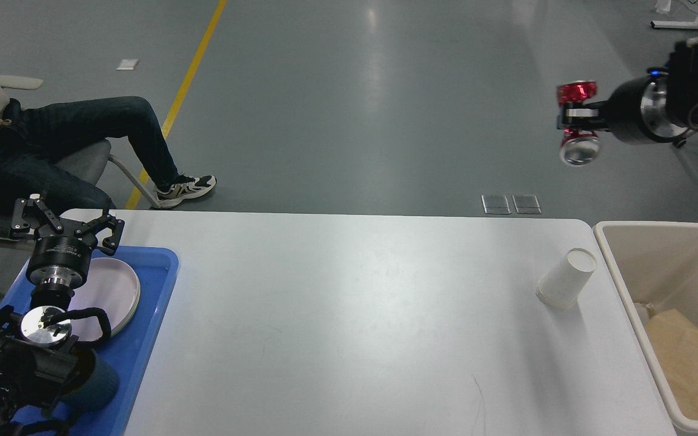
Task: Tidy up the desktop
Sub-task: 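Lift the red can to the beige bin and drop it, then move the right gripper to the white paper cup, then grasp the white paper cup with the right gripper, then lift the paper cup over the beige bin and drop it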
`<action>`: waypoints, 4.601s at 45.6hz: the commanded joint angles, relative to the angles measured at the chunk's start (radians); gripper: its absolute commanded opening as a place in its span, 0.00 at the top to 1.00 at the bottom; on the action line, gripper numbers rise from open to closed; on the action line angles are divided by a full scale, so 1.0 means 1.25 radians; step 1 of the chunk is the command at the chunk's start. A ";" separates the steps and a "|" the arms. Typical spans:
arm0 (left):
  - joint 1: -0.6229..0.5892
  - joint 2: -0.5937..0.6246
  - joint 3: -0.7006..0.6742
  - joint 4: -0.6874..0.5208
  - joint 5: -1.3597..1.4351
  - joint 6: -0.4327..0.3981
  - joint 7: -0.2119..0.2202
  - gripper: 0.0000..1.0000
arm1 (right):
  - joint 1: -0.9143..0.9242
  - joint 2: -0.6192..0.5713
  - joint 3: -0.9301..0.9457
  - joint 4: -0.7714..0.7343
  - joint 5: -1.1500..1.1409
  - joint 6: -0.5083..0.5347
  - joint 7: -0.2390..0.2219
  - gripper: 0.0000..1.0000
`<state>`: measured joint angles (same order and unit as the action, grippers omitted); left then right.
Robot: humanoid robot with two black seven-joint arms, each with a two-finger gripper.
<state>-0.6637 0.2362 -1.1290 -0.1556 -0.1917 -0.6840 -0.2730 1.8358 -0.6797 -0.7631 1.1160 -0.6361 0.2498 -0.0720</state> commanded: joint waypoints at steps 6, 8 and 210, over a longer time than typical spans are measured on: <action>0.000 0.000 0.000 0.001 0.000 -0.001 0.000 0.04 | -0.275 -0.058 -0.053 -0.263 0.099 -0.015 -0.001 1.00; 0.001 0.000 0.000 0.001 0.000 -0.001 0.000 0.04 | -0.345 -0.058 -0.042 -0.319 0.114 -0.017 -0.001 1.00; 0.001 0.000 0.000 0.001 0.000 -0.003 0.000 0.04 | -0.743 -0.028 0.142 -0.564 0.189 -0.119 0.006 0.01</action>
<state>-0.6628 0.2362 -1.1290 -0.1552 -0.1917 -0.6868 -0.2730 0.9392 -0.7264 -0.6645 0.4487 -0.3999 0.1100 -0.0668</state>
